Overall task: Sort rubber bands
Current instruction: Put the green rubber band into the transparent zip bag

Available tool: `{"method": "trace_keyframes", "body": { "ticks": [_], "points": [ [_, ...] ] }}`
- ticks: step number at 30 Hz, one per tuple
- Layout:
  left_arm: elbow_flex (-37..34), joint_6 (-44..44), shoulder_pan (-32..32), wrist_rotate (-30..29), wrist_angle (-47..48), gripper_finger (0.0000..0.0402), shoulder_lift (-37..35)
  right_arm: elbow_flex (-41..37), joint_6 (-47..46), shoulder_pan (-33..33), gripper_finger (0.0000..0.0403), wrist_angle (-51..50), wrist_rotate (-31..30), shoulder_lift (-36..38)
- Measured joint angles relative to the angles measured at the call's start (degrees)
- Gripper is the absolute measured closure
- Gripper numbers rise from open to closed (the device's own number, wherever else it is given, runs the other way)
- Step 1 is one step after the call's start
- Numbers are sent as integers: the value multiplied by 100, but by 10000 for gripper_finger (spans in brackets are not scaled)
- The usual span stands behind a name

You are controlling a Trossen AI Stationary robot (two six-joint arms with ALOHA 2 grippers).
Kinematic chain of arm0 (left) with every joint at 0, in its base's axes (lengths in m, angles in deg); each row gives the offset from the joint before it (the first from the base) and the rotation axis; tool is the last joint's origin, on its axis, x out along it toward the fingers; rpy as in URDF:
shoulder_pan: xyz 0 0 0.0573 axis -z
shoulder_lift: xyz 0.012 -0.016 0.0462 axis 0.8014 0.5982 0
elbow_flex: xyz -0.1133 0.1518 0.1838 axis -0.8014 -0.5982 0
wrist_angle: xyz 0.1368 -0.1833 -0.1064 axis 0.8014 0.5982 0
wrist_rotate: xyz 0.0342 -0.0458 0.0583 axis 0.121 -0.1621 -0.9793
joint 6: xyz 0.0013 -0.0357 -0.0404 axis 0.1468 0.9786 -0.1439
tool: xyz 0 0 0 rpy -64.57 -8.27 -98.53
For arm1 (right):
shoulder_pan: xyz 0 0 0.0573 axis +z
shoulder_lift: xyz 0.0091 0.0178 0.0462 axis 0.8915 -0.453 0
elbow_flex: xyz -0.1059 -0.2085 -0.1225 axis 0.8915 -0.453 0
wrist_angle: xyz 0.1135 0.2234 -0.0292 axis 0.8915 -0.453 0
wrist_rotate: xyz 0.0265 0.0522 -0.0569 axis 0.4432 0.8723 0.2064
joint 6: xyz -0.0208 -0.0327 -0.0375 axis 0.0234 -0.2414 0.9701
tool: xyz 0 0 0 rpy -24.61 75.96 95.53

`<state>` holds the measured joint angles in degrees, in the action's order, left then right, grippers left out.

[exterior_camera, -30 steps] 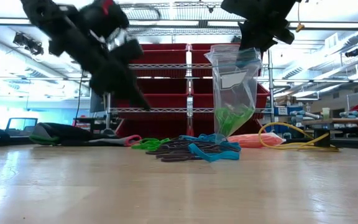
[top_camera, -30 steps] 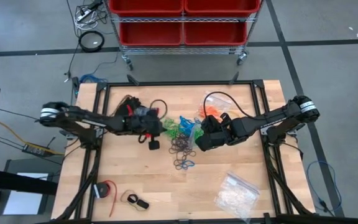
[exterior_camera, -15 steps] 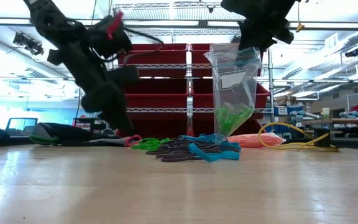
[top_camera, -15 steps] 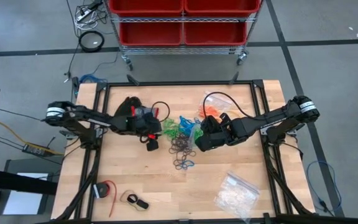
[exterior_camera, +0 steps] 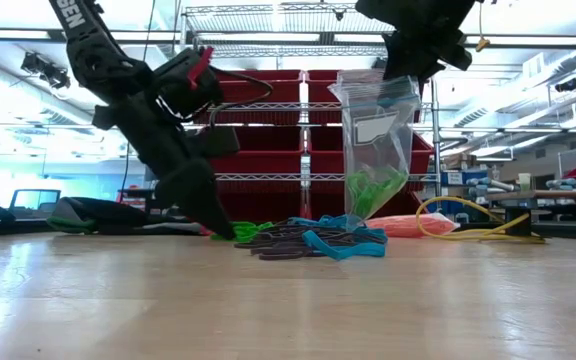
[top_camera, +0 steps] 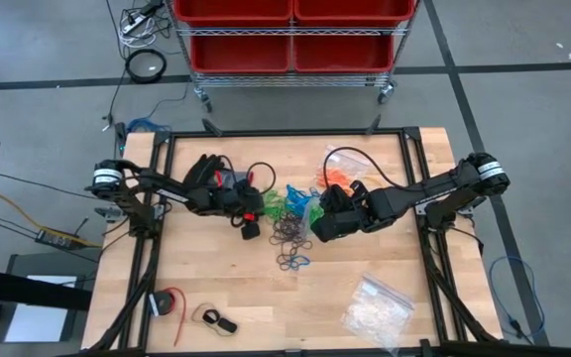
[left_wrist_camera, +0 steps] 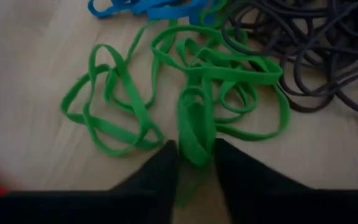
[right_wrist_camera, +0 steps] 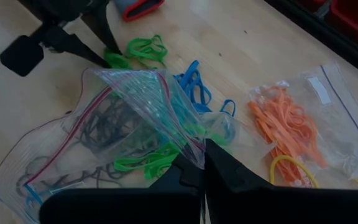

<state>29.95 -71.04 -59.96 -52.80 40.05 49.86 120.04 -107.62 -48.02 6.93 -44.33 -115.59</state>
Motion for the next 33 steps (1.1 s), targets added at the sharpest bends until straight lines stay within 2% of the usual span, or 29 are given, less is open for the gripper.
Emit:
{"method": "trace_keyframes", "body": {
  "ticks": [3,7,11,17,22,27,33],
  "points": [
    [2,-88,-10,57,71,375,-97,0,2,0,403,6,1,0],
    [58,-135,-20,169,223,393,-242,0,4,0,403,11,2,-2],
    [182,-165,-17,182,556,396,-557,0,6,0,403,8,3,-2],
    [401,-190,6,331,1292,399,-1425,0,54,0,403,14,49,-2],
    [499,-129,7,850,1573,399,-2132,0,54,2,403,34,56,-2],
    [476,150,7,1206,2394,397,-2259,0,53,43,403,60,58,-2],
    [214,205,136,1254,2347,377,-2141,0,52,76,403,65,54,-2]
  ]
}}
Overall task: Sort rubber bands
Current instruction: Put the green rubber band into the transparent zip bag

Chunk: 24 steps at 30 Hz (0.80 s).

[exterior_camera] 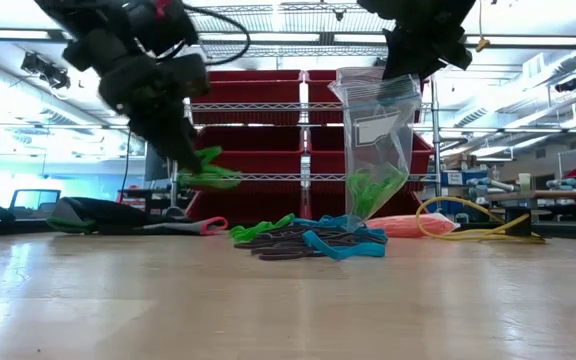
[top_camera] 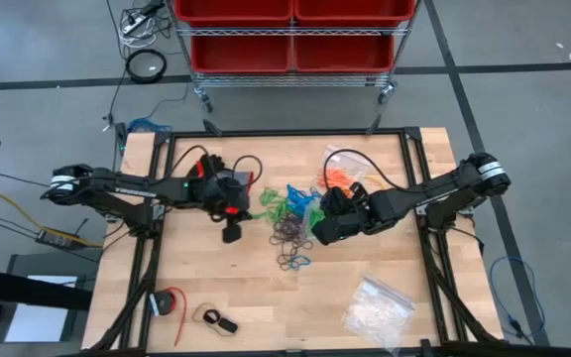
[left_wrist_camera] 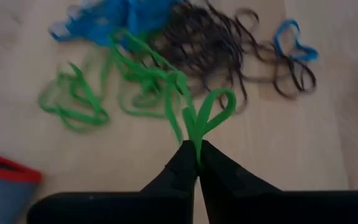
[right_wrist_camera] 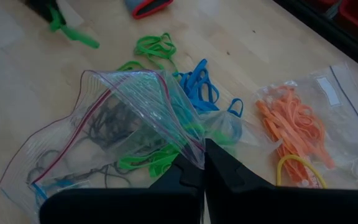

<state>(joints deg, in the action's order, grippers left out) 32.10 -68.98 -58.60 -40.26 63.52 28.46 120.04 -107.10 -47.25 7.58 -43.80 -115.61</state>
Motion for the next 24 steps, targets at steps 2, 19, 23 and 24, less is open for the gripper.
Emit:
{"method": "trace_keyframes", "body": {
  "ticks": [2,19,23,24],
  "points": [
    [-88,81,43,6,-215,371,35,0,0,0,403,0,-2,-2],
    [-723,715,59,18,-1554,363,703,0,0,0,403,15,-9,-2],
    [-879,839,59,132,-1904,352,993,0,28,0,403,32,-11,-2],
    [-884,856,59,152,-1993,347,1065,0,31,0,403,44,-7,-3]
  ]
}}
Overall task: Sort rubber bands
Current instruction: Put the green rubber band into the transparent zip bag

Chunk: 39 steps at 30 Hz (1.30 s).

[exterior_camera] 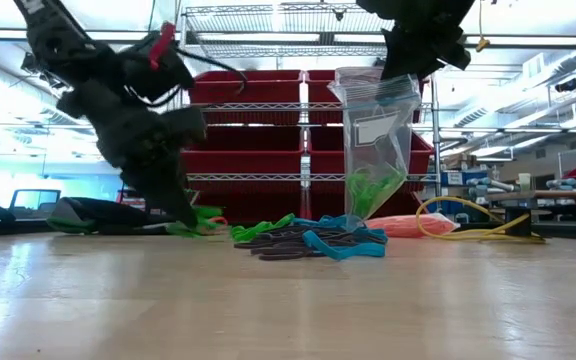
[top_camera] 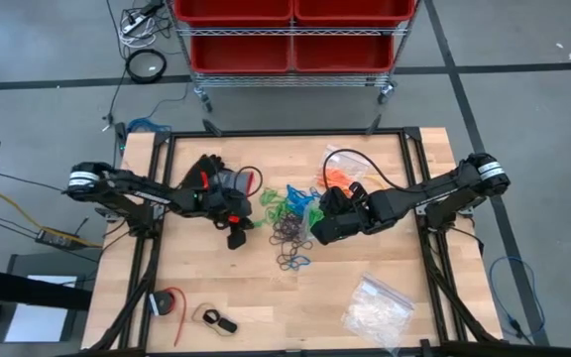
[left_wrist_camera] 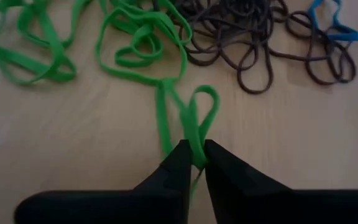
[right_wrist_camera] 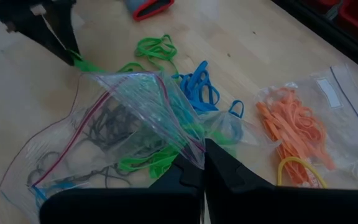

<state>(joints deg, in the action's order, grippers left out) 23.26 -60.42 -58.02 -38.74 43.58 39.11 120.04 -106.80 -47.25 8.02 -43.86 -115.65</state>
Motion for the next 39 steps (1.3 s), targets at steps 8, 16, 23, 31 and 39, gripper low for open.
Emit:
{"method": "trace_keyframes", "body": {
  "ticks": [8,16,23,31,39],
  "points": [
    [-8,25,2,6,-340,293,198,0,6,0,403,9,0,-1],
    [0,-37,18,3,-489,288,199,0,11,0,403,-3,4,-1],
    [0,-29,61,-189,-137,392,199,0,13,3,403,7,1,-1],
    [0,-19,168,-217,-667,323,198,0,13,4,403,8,2,-1],
    [-2,174,222,-155,-810,263,198,0,13,11,403,9,2,-1]
  ]
}}
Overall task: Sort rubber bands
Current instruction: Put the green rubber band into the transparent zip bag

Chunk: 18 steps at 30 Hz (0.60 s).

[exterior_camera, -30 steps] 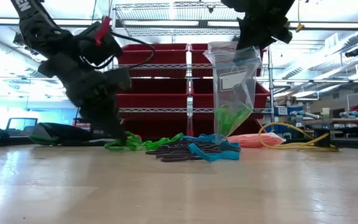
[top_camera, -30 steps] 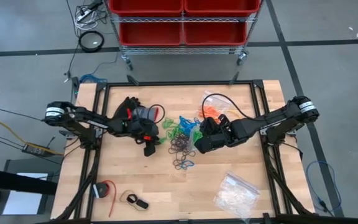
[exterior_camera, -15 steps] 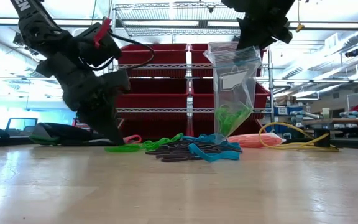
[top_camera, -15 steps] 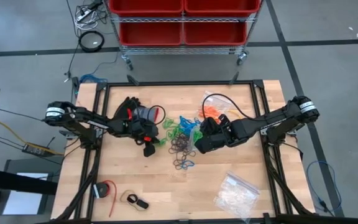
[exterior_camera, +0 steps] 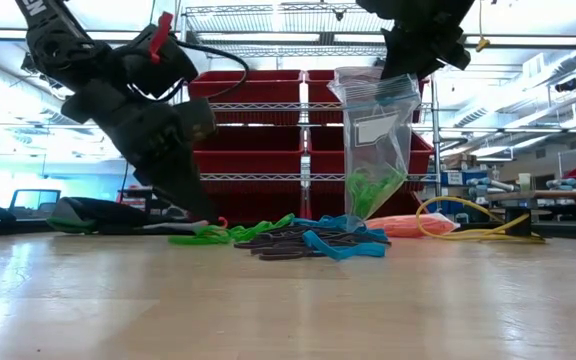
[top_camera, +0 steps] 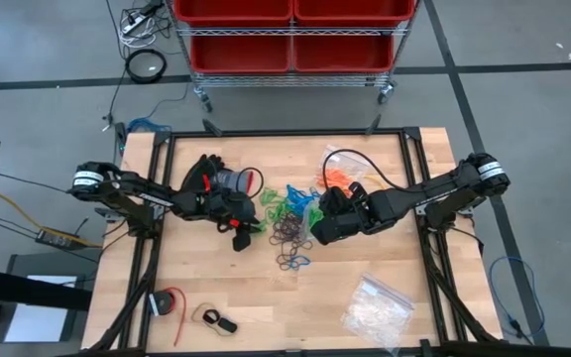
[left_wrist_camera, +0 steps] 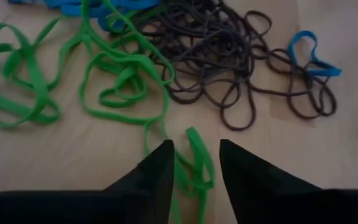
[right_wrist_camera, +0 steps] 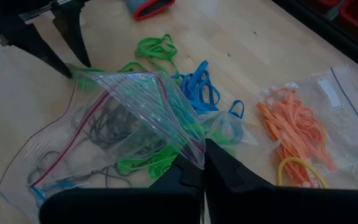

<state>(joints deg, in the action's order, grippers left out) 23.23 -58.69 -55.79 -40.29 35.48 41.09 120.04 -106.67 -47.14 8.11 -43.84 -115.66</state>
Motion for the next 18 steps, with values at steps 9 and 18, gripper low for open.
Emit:
{"method": "trace_keyframes", "body": {
  "ticks": [9,18],
  "points": [
    [0,-225,198,-372,141,259,-4,0,0,4,403,21,-2,0],
    [2,-491,230,-523,86,259,217,0,0,4,403,47,-3,0]
  ]
}}
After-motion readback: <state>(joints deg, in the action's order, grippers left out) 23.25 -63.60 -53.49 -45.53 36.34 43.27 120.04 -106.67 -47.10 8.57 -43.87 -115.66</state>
